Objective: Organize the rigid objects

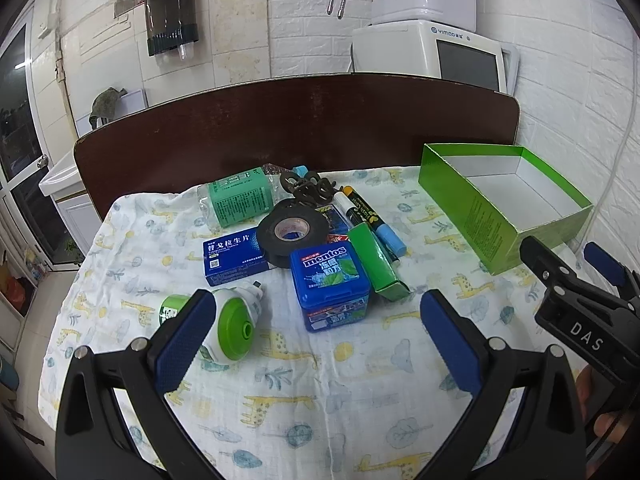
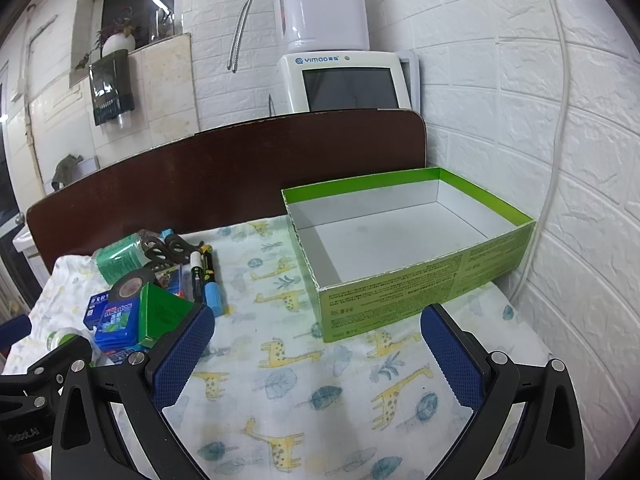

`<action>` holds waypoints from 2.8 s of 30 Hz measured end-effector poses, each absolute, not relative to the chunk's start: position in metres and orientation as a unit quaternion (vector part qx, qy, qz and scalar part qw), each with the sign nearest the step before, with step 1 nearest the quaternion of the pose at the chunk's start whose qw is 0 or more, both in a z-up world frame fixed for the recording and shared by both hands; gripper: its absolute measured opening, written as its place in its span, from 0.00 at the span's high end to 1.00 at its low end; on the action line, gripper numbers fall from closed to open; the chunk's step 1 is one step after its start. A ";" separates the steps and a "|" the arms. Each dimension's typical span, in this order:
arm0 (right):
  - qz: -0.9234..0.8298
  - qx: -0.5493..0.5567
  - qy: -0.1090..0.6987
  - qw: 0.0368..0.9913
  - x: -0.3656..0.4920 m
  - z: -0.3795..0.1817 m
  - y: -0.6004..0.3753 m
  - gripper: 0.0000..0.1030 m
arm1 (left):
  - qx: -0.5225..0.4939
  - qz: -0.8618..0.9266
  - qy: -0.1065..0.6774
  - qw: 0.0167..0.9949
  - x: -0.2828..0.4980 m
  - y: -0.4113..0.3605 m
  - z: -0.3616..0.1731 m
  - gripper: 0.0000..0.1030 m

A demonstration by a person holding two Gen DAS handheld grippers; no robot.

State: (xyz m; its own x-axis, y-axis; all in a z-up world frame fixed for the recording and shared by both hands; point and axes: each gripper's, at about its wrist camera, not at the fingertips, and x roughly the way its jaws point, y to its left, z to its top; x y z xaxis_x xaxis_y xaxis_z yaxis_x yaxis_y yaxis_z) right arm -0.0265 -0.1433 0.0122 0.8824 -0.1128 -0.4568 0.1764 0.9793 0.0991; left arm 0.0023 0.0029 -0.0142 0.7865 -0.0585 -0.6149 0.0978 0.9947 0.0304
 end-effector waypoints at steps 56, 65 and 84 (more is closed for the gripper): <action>0.166 0.099 0.280 0.940 -0.020 0.009 -0.083 0.57 | -0.041 -0.048 0.336 0.940 -0.003 0.083 -0.021 0.10; 0.216 0.125 0.347 0.904 0.000 -0.006 -0.071 0.71 | -0.054 -0.147 0.399 0.904 0.026 0.050 -0.037 0.51; 0.269 0.232 0.426 0.832 0.070 -0.025 -0.077 0.71 | -0.012 -0.160 0.429 0.889 0.060 0.039 -0.061 0.51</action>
State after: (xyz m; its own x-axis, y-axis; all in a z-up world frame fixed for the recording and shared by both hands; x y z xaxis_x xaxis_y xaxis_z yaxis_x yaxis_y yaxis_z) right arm 0.0705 -0.0766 -0.0253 0.4919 0.6462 -0.5835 -0.2504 0.7469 0.6161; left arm 0.0595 0.0389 -0.0612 0.5810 -0.2942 -0.7588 0.2737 0.9487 -0.1583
